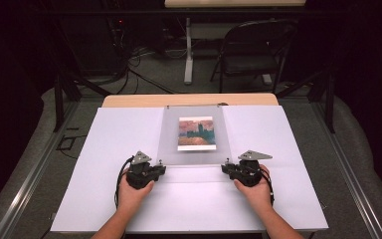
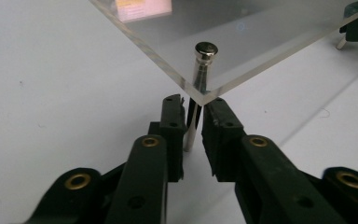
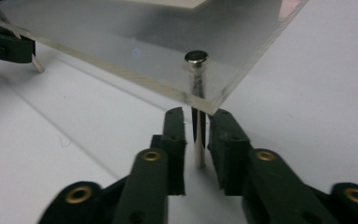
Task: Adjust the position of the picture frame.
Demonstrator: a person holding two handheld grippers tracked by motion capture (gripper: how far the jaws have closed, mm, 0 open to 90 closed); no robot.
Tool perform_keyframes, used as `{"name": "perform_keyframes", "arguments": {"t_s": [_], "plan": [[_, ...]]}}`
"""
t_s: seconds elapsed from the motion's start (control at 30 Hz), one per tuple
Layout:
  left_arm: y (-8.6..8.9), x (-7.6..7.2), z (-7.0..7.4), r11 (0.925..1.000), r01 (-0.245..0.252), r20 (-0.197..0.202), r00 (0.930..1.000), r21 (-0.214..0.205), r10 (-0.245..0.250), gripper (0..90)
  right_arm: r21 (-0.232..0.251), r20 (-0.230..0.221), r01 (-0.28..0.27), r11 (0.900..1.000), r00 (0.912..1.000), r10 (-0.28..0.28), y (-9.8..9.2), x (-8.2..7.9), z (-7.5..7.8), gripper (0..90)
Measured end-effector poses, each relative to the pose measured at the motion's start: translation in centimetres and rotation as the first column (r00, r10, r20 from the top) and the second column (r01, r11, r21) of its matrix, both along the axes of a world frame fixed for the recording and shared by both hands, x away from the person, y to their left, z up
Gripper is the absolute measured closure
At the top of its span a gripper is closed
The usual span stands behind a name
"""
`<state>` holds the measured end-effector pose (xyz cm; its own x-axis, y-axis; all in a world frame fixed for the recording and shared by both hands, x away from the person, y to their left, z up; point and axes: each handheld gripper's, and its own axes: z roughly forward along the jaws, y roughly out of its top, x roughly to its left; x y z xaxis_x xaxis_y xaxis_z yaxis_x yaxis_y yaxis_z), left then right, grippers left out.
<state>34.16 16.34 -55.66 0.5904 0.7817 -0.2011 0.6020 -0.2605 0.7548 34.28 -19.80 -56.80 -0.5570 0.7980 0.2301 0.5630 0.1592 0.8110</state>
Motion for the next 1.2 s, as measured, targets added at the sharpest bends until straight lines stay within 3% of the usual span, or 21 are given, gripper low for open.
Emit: {"name": "perform_keyframes", "arguments": {"t_s": [0.23,0.37,0.53,0.77,1.2], "plan": [[-0.2,-0.5,0.0,0.9999,-0.012,0.077,0.9970,-0.007,0.012,48.0,-0.014,0.028,0.020,0.9997,0.9994,-0.020,-0.1,-0.3,0.1,42.1],[-0.2,-0.7,0.1,1.0000,0.000,0.102,0.9947,0.008,-0.001,37.7,-0.010,0.054,0.012,0.9999,0.9985,-0.012,0.0,-0.5,0.2,35.3],[-0.3,-0.9,0.1,0.9999,-0.002,0.105,0.9945,0.011,0.001,35.2,-0.043,0.070,-0.002,0.9991,0.9976,0.005,0.2,-0.8,0.4,34.0],[0.1,-1.2,0.2,1.0000,0.002,0.090,0.9959,0.004,-0.003,35.2,-0.047,0.067,-0.002,0.9989,0.9978,0.006,0.2,-1.0,0.6,34.0],[2.4,-3.1,0.8,0.9992,-0.009,0.063,0.9979,-0.039,0.012,35.3,-0.058,0.059,0.016,0.9982,0.9982,-0.013,-1.9,-3.0,1.5,34.3]]}}
